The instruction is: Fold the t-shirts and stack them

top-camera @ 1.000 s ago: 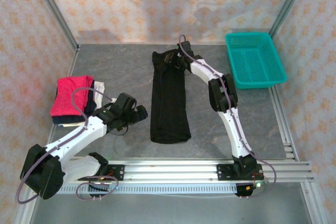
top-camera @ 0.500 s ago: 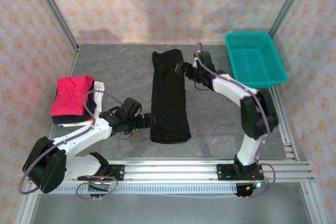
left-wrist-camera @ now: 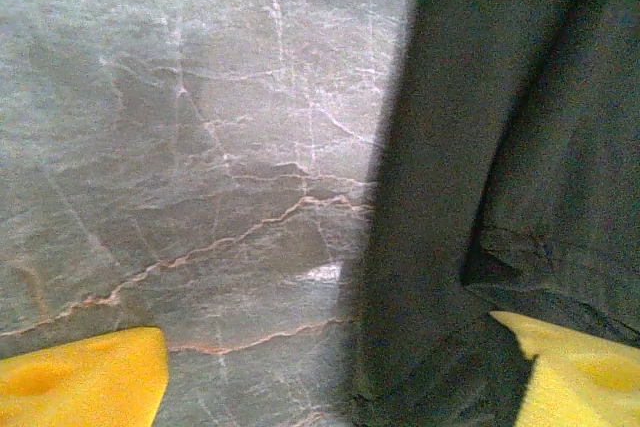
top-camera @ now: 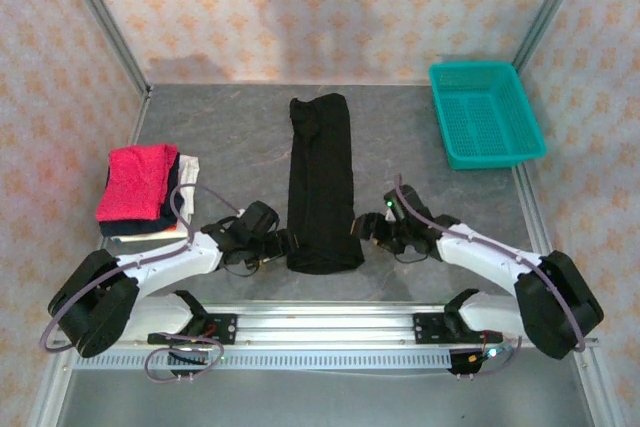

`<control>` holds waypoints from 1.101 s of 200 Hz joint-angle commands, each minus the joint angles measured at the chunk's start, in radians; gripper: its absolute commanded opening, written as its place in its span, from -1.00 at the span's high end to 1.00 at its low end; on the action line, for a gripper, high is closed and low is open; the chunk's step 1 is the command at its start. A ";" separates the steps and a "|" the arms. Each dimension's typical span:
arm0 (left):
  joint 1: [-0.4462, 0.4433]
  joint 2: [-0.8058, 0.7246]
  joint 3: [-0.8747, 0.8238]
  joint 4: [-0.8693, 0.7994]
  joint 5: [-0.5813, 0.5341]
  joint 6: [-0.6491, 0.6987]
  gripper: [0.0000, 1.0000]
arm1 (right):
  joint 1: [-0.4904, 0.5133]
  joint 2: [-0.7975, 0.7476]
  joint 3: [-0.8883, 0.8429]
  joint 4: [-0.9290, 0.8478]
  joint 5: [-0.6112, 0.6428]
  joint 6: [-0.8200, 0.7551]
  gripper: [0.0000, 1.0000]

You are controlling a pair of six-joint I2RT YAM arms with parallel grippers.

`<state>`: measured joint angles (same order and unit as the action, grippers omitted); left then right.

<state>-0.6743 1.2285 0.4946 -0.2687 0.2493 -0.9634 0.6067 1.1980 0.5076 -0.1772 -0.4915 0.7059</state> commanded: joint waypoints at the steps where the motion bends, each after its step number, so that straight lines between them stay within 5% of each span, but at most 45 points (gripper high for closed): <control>1: -0.063 0.039 -0.019 0.123 0.108 -0.072 -0.52 | 0.048 -0.038 -0.051 0.038 -0.009 0.126 -0.28; 90: -0.134 0.036 0.013 0.089 0.078 -0.086 -0.47 | 0.091 0.053 -0.071 0.110 -0.065 0.143 0.22; 127: -0.140 0.037 0.015 0.105 0.113 -0.085 -0.46 | 0.093 0.101 -0.070 0.162 -0.104 0.147 0.24; 168: -0.145 0.039 0.012 0.117 0.123 -0.090 -0.41 | 0.095 0.112 -0.073 0.171 -0.104 0.152 0.86; 220: -0.146 0.083 0.018 0.121 0.131 -0.087 -0.08 | 0.097 0.132 -0.075 0.189 -0.111 0.158 1.00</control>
<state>-0.8181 1.2945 0.5030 -0.1558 0.3607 -1.0492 0.6998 1.3197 0.4309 -0.0162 -0.5961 0.8608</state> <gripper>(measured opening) 0.550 0.046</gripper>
